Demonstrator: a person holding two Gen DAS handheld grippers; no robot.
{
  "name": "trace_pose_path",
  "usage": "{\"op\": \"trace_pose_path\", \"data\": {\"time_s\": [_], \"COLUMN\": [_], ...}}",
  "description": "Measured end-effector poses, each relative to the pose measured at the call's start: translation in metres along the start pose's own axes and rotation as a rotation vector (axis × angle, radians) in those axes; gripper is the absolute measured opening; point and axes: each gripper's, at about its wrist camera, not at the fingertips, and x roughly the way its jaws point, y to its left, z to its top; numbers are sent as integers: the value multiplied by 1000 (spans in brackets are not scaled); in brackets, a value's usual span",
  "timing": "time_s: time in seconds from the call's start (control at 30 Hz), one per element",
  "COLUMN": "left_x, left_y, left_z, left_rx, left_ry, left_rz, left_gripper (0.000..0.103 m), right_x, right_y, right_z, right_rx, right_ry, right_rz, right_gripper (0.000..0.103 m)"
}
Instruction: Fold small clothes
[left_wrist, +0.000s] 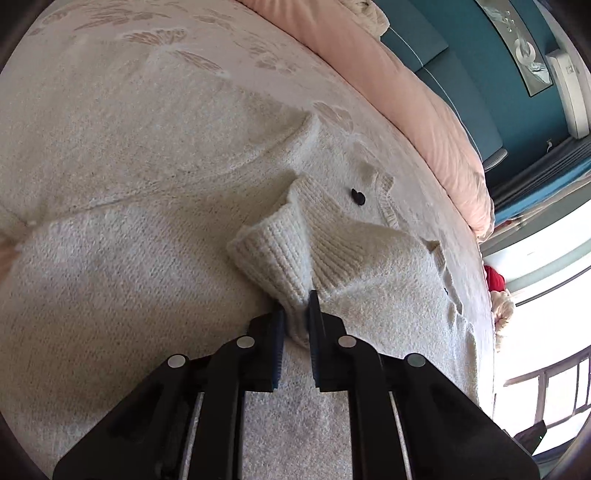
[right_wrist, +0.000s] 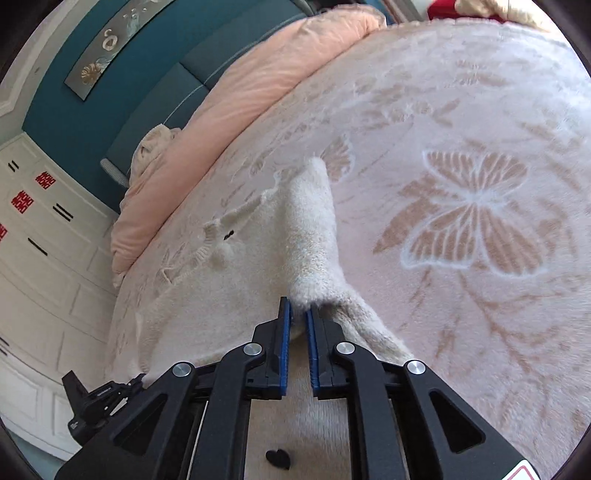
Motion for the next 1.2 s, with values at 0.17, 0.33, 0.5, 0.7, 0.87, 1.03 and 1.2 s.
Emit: {"op": "trace_pose_path", "data": {"time_s": [0.17, 0.33, 0.5, 0.7, 0.87, 1.03, 1.2], "left_x": [0, -10, -75, -174, -224, -225, -228], "left_y": [-1, 7, 48, 176, 288, 301, 190], "left_z": [-3, -7, 3, 53, 107, 141, 154], "left_rx": [10, -57, -123, -259, -443, -487, -249], "left_ry": [-26, -39, -121, -296, -388, -390, -441], "left_rz": [9, -6, -29, 279, 484, 399, 239], "left_gripper": [12, 14, 49, 65, 78, 19, 10], "right_x": [8, 66, 1, -15, -11, -6, -5], "right_y": [54, 17, 38, 43, 58, 62, 60], "right_z": [12, -3, -41, -115, -133, -141, -142], "right_rx": [-244, -192, -253, -357, -457, -509, -504], "right_ry": [-51, 121, 53, 114, 103, 109, 110], "right_rz": [-26, -145, -69, -64, -104, -109, -101], "right_gripper": [14, 4, 17, 38, 60, 69, 71]}}
